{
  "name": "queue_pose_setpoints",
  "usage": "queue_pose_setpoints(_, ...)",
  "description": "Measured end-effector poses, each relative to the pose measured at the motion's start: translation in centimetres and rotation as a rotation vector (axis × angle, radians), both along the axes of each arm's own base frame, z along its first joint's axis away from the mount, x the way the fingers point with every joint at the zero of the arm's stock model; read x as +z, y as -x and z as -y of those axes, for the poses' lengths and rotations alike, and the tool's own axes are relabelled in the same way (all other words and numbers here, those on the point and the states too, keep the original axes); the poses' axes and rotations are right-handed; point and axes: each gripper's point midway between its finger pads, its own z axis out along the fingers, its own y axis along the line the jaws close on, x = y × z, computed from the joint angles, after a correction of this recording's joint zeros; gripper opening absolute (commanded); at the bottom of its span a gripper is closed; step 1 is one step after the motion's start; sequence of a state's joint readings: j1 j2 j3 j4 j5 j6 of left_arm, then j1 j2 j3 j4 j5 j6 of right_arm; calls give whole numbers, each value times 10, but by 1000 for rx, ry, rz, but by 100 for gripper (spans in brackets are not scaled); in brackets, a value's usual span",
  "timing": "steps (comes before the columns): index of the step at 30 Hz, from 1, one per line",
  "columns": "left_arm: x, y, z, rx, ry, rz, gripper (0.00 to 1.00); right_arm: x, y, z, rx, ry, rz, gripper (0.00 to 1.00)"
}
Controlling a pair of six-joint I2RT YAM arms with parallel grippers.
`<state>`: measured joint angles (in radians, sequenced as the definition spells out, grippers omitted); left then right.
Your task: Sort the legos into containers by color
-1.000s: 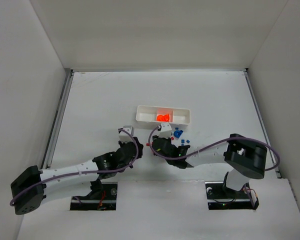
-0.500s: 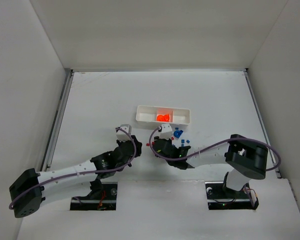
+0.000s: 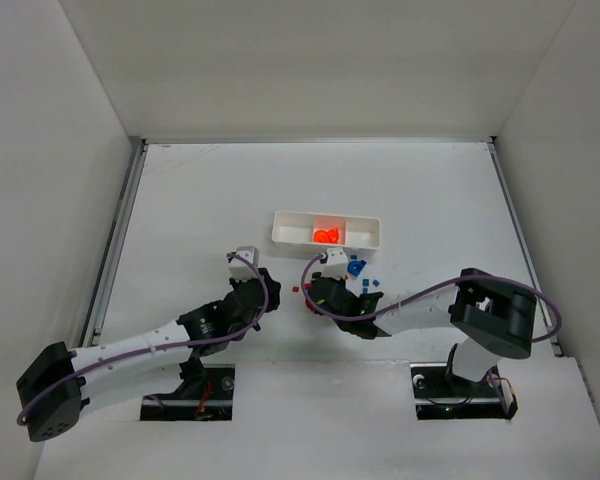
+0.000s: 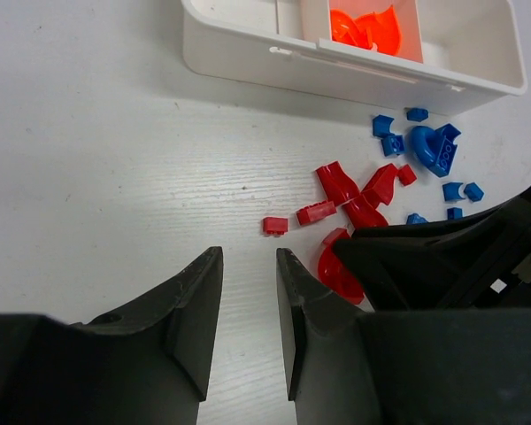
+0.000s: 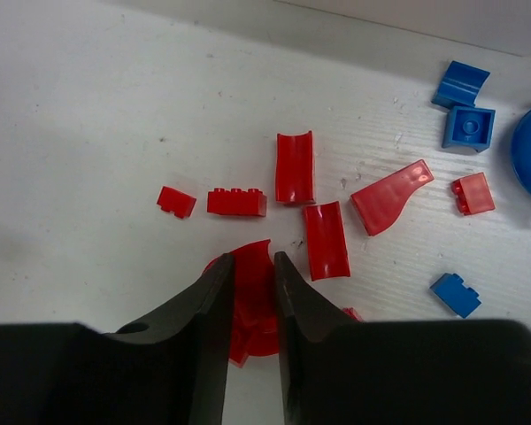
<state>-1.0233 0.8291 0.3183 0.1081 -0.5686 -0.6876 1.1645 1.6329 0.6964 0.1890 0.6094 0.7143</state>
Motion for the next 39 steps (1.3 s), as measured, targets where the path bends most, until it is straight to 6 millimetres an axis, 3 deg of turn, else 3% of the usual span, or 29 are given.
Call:
queue_pose_setpoints(3, 1, -1, -1, 2, 3, 3, 29, 3, 0, -1, -6, -20, 3, 18)
queue_pose_setpoints(9, 2, -1, -1, 0, 1, 4, 29, 12, 6, 10, -8, -51, 2, 17)
queue_pose_setpoints(14, 3, -1, -1, -1, -1, 6, 29, 42, 9, 17, -6, -134, 37, 18)
queue_pose_setpoints(17, 2, -1, -1, -2, -3, 5, 29, 47, 11, 19, -5, -152, 44, 26)
queue_pose_setpoints(20, 0, -1, 0, -6, -12, -1, 29, 41, 14, 18, 13, -130, 35, 42)
queue_pose_setpoints(27, -1, -2, 2, -11, -20, -7, 29, 8, 24, 14, 87, -19, -7, 44)
queue_pose_setpoints(31, -2, -2, 3, -12, -26, -11, 29, -1, 24, 7, 114, 9, -24, 42)
queue_pose_setpoints(39, -2, -3, 3, -12, -23, -10, 29, -7, 20, -4, 123, 21, -23, 23)
